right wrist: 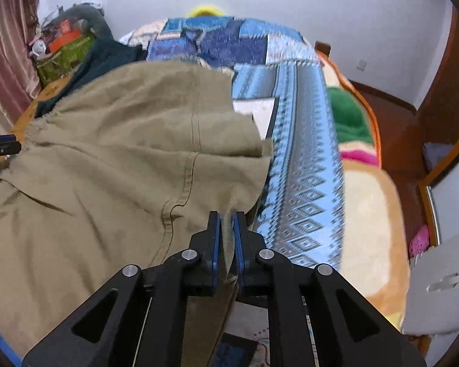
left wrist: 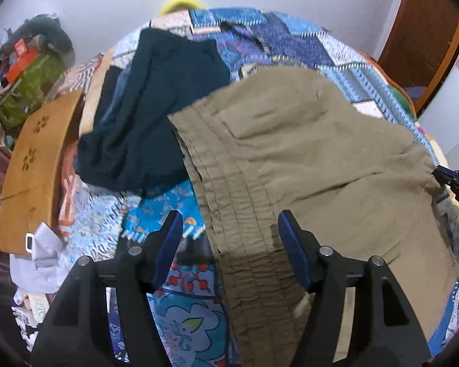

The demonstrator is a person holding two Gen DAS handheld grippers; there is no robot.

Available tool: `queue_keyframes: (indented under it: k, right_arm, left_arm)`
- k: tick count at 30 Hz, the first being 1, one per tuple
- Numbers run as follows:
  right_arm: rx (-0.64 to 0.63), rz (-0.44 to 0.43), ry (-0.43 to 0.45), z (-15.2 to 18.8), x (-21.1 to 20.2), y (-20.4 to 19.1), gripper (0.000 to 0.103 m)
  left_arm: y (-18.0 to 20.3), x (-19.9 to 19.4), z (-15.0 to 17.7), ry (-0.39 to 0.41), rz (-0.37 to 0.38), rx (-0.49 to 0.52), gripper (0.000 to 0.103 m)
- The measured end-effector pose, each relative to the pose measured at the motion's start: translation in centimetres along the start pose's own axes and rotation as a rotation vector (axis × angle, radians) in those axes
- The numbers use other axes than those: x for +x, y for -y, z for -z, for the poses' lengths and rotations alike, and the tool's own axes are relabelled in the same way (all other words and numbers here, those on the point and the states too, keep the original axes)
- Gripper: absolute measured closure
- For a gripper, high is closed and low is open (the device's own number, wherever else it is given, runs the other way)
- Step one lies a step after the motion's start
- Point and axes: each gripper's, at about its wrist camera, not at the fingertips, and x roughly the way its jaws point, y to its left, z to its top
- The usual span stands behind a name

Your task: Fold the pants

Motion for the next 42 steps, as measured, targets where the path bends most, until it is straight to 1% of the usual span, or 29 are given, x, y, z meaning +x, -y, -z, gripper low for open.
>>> queue_keyframes:
  k: [5,7,8,10,14,15,16,20,23,28,29,30,32,33,34,35,36,37,38,39,40,41,42]
  right_arm:
    - [0.029,-0.011,0.050,-1.6,-1.2,0.7,0.091]
    - [0.053,-0.023,0.068,-2.3,-1.3,1.1,0.088]
    - [0.064,-0.026,0.075,-2.6,-1.2,1.2,0.086]
    - [0.074,-0.027,0.091,-3.2,-1.0,1.6,0.079]
    - [0.068,-0.020,0.086,-4.2,0.4,2.0,0.074]
    - [0.068,-0.021,0.082,-4.4,0.7,2.1,0.069]
    - [0.068,-0.023,0.079,-4.6,1.1,2.1,0.066]
    - [0.063,-0.043,0.048,-5.3,3.3,2.5,0.066]
    - [0.075,-0.062,0.012,-5.7,5.1,2.7,0.066]
    - [0.079,-0.131,-0.048,-5.8,7.4,2.7,0.066]
    - [0.075,-0.133,-0.054,-5.7,7.6,2.5,0.066]
    - [0.069,-0.130,-0.057,-5.7,7.8,2.4,0.067]
    - [0.053,-0.109,-0.051,-5.6,7.9,2.2,0.079]
    - [0.042,-0.090,-0.052,-5.5,7.9,2.1,0.089]
    - [0.038,-0.085,-0.050,-5.5,7.9,2.2,0.094]
    - [0.035,-0.088,-0.048,-5.4,7.8,2.3,0.094]
    - [0.022,-0.081,-0.047,-5.3,7.7,2.3,0.096]
    - [0.003,-0.066,-0.045,-5.2,7.6,2.2,0.096]
    - [-0.012,-0.055,-0.044,-5.2,7.6,2.0,0.097]
    - [-0.033,-0.037,-0.037,-5.1,7.5,1.7,0.097]
    - [-0.045,-0.026,-0.033,-5.0,7.4,1.6,0.097]
    - [-0.056,-0.012,-0.028,-5.0,7.3,1.4,0.098]
    - [-0.060,-0.002,-0.025,-5.0,7.3,1.4,0.098]
  left_arm:
    - [-1.0,-1.3,-1.6,0.043,0.000,-0.031,0.034]
    - [-1.3,-1.2,-2.3,0.048,-0.013,-0.037,0.032]
    - [-1.5,-1.0,-2.7,0.046,-0.017,-0.039,0.032]
    - [-1.6,-0.4,-3.2,0.036,-0.017,-0.042,0.032]
    - [-1.9,1.3,-3.8,0.001,0.007,-0.066,0.026]
    - [-1.9,1.9,-3.9,-0.012,0.018,-0.072,0.026]
    - [-1.8,2.5,-3.9,-0.025,0.023,-0.074,0.026]
    - [-1.3,4.7,-4.0,-0.079,0.023,-0.061,0.026]
    - [-1.2,6.2,-3.8,-0.118,0.038,-0.063,0.026]
    - [-0.9,7.1,-3.5,-0.135,0.061,-0.060,0.025]
    - [-0.8,7.2,-3.5,-0.135,0.060,-0.056,0.025]
    - [-0.7,7.2,-3.5,-0.135,0.060,-0.049,0.025]
    - [-0.4,7.2,-3.5,-0.128,0.052,-0.033,0.026]
    - [-0.4,7.2,-3.5,-0.123,0.048,-0.029,0.027]
    - [-0.3,7.1,-3.6,-0.115,0.039,-0.019,0.031]
    - [-0.1,7.0,-3.6,-0.106,0.024,-0.009,0.034]
    - [0.0,6.8,-3.6,-0.093,0.004,0.001,0.042]
    - [0.0,6.7,-3.7,-0.082,-0.013,0.012,0.048]
    - [0.1,6.6,-3.7,-0.072,-0.024,0.020,0.049]
    - [0.2,6.4,-3.7,-0.063,-0.036,0.029,0.052]
    - [0.3,6.3,-3.8,-0.054,-0.065,0.039,0.060]
    - [0.3,6.2,-3.9,-0.042,-0.118,0.050,0.068]
    - [0.3,6.0,-3.9,-0.030,-0.173,0.057,0.084]
